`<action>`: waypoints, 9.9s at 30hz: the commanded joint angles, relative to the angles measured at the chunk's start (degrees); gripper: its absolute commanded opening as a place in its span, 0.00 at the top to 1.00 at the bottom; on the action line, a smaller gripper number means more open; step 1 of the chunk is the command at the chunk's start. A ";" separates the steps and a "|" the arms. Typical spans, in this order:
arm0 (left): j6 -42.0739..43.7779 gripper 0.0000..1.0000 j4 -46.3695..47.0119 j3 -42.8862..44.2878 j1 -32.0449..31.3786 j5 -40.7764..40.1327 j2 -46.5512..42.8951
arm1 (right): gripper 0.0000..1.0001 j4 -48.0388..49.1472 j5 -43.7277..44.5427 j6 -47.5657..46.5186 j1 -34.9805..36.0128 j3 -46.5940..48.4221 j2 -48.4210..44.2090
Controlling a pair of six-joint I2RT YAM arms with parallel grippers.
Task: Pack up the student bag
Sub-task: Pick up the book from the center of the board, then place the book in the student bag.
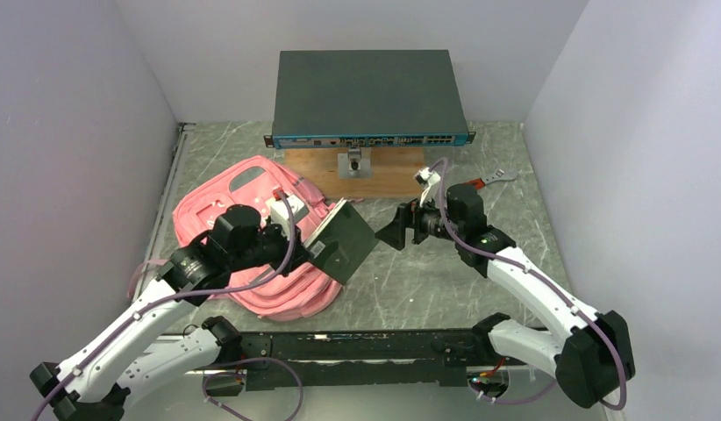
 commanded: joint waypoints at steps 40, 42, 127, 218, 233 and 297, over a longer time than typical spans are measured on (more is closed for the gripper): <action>-3.50 0.20 -12.25 8.95 -4.14 -10.76 18.38 | 1.00 -32.43 29.93 22.46 4.80 3.72 -21.18; -4.07 0.22 -10.66 7.14 -8.61 -11.76 19.87 | 1.00 -35.20 31.89 23.37 4.57 4.93 -21.12; -17.65 1.00 9.54 0.75 -17.68 -25.36 20.71 | 0.46 -15.32 -16.08 2.10 3.87 26.05 42.63; 4.62 1.00 -0.49 18.05 -17.76 -37.36 5.63 | 1.00 70.64 -14.47 68.61 17.81 10.32 40.67; 2.30 1.00 -0.38 15.54 -17.76 -36.45 2.95 | 0.67 51.05 6.28 53.54 20.96 20.44 53.28; -8.26 1.00 1.06 13.88 -17.76 -34.30 7.78 | 0.39 11.14 9.92 13.62 13.66 5.64 12.40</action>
